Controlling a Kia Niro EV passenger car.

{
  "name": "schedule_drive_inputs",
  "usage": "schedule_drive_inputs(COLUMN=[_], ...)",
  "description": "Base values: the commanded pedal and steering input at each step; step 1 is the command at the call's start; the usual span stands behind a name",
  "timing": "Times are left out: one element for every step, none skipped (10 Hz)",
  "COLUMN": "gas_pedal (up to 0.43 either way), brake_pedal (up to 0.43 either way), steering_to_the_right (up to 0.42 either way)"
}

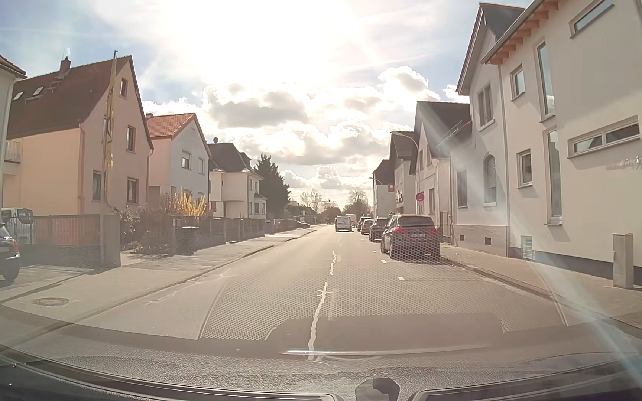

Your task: Follow the waypoints while adhering to traffic rules and regulations

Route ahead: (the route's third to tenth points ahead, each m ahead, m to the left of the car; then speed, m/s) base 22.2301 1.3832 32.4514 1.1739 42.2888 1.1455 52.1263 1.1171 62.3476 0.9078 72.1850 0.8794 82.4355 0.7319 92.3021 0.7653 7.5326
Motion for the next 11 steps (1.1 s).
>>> schedule_drive_inputs(gas_pedal=[0.098,0.098,0.098,0.098,0.098,0.098,0.098,0.098,0.098,0.098,0.098], brake_pedal=[0.000,0.000,0.000,0.000,0.000,0.000,0.000,0.000,0.000,0.000,0.000], steering_to_the_right=[0.000,0.000,0.000,0.000,0.000,0.000,0.000,0.000,0.000,0.000,0.000])
